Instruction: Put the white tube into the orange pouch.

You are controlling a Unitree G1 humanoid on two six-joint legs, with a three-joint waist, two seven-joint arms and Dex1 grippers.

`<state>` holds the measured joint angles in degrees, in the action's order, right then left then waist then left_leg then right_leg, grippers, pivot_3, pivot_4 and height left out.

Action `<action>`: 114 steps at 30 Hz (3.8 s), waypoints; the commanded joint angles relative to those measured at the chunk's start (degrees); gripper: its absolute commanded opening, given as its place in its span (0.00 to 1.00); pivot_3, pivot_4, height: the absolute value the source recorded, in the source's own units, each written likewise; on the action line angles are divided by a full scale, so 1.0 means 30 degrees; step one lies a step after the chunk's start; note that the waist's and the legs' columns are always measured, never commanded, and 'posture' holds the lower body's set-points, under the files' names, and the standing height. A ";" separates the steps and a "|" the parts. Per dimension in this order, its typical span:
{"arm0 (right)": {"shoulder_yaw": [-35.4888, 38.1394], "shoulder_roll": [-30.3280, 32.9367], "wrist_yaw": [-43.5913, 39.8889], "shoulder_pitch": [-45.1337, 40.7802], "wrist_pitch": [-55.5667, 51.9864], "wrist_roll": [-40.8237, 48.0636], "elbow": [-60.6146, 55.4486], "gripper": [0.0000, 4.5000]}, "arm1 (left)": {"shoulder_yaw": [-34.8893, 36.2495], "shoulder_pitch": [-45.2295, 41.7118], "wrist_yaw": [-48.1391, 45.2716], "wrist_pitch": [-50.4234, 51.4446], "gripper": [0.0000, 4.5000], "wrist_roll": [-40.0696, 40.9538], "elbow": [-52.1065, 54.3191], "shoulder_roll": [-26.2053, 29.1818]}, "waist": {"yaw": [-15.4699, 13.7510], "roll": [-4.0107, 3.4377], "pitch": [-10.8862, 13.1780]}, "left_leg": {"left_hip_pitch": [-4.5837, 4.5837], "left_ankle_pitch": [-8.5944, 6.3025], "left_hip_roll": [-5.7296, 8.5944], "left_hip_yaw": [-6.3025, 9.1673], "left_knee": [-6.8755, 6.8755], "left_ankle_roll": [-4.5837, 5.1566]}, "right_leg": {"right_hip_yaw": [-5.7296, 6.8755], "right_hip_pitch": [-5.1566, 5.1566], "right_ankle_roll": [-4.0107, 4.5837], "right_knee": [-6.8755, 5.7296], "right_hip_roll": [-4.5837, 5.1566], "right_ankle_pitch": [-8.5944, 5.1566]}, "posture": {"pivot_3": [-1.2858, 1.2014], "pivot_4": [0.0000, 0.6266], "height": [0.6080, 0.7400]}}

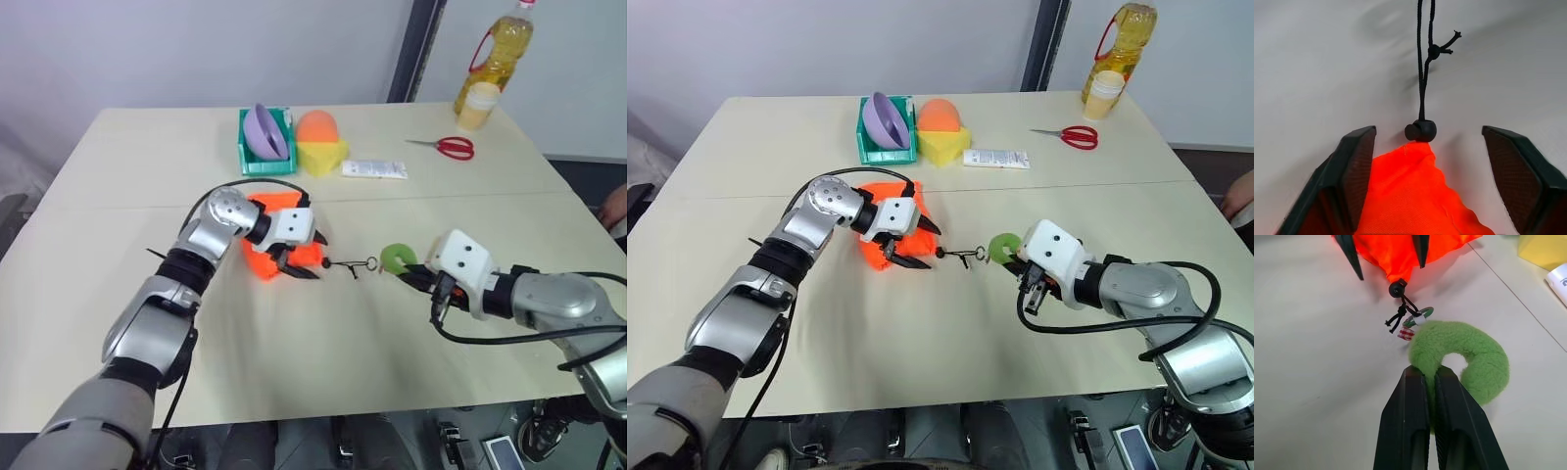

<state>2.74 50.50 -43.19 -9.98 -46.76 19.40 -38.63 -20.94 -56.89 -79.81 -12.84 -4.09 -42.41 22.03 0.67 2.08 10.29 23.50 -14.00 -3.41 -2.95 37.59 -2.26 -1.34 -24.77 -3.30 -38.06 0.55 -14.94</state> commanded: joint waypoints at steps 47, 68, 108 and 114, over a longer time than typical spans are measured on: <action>0.5591 -0.3505 0.3169 0.2013 -0.2996 0.9508 -0.0520 0.00 | 0.0892 0.1127 0.0220 0.0163 0.61 0.1097 0.0888 -0.0235 | 0.0003 0.0000 -0.0001 | 0.0004 -0.0014 -0.0007 0.0027 0.0082 0.0023 | 0.0011 0.0037 -0.0004 -0.0023 -0.0001 0.0003 | 0.52 0.24 0.89; 0.5303 -0.3322 0.3568 0.2143 -0.2815 0.9873 -0.0629 0.00 | 0.0772 0.1179 0.0732 0.0346 0.61 0.1034 0.1092 -0.0735 | 0.0001 0.0000 -0.0001 | 0.0005 -0.0015 -0.0007 0.0029 0.0087 0.0026 | 0.0010 0.0041 -0.0005 -0.0022 -0.0001 0.0003 | 0.52 0.24 0.89; 0.5817 -0.1658 0.3106 0.2893 -0.1632 0.8846 0.0938 0.00 | 0.1667 0.3402 0.2443 -0.2967 0.05 -0.0430 -0.0528 0.6033 | 0.0053 -0.0008 -0.0006 | -0.0028 -0.0022 -0.0051 0.0008 0.0087 0.0037 | 0.0010 0.0057 0.0001 -0.0021 -0.0015 0.0002 | 0.52 0.24 0.89; 0.4863 -0.1441 0.2700 0.2266 -0.1406 0.8483 0.1099 0.00 | 0.2746 0.5503 0.1951 0.0143 0.05 0.1986 0.2995 0.5857 | 0.0115 -0.0039 -0.0023 | -0.0042 -0.0022 -0.0067 -0.0006 0.0086 0.0038 | 0.0008 0.0068 0.0003 -0.0022 -0.0012 0.0001 | 0.52 0.24 0.89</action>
<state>16.42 45.36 -35.07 -2.14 -52.43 45.55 -34.78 -13.75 -41.89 -72.76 -17.08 0.76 -34.58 38.56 1.01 1.97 10.22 23.37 -14.06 -3.61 -2.96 37.85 -2.14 -1.31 -24.57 -3.28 -38.13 0.51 -14.94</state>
